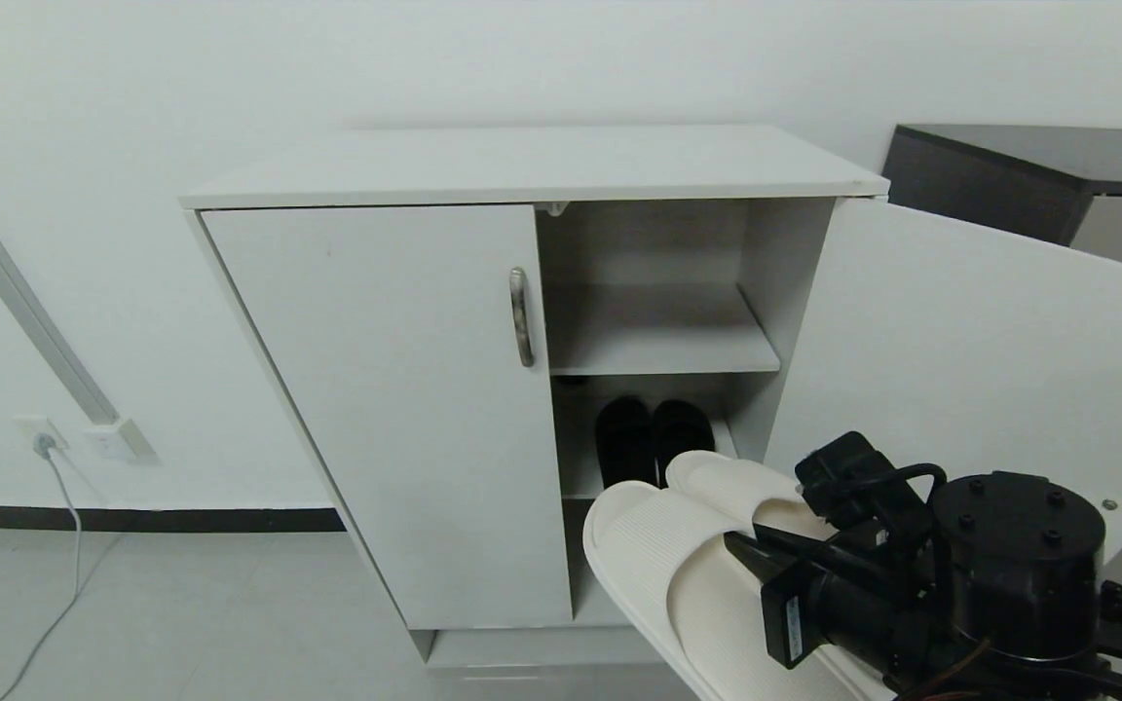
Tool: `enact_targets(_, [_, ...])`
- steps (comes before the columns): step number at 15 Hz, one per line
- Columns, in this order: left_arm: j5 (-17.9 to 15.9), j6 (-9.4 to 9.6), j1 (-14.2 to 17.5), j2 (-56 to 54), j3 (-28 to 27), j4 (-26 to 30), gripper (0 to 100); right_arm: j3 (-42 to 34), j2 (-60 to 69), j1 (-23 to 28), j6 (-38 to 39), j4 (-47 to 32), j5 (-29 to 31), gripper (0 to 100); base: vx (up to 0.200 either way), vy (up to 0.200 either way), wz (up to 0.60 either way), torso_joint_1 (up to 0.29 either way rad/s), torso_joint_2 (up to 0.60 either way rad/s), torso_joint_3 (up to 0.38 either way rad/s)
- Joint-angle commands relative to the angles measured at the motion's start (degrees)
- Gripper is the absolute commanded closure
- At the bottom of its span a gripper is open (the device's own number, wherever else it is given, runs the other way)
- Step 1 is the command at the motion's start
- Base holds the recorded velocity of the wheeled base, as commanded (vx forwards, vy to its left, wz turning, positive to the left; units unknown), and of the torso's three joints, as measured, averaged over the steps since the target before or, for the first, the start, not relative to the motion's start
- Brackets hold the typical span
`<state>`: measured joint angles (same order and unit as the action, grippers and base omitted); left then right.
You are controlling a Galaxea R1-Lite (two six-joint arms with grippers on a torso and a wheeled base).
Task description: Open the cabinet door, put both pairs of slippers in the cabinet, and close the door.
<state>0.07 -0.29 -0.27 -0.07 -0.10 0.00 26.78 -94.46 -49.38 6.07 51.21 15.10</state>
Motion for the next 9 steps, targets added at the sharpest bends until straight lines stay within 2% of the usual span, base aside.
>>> enact_targets(1, [0.1,-0.06,0.0,0.1,0.0,0.0,100,0.0,-0.3,0.0,0.0,0.3,0.1,100,0.000,0.000,0.00,-0.076,0.44,0.378])
enact_targets(5, [0.1,-0.23,0.0,0.1,0.0,-0.1,100,0.4,-0.4,-0.2,-0.2,0.5,0.1,100,0.000,0.000,0.00,-0.028,0.40,0.371])
enact_targets(9, [0.2,-0.32,0.0,0.1,0.0,0.0,100,1.0,-1.3,-0.8,-2.9,1.4,2.2,100,0.000,0.000,0.00,-0.003,0.08,0.076])
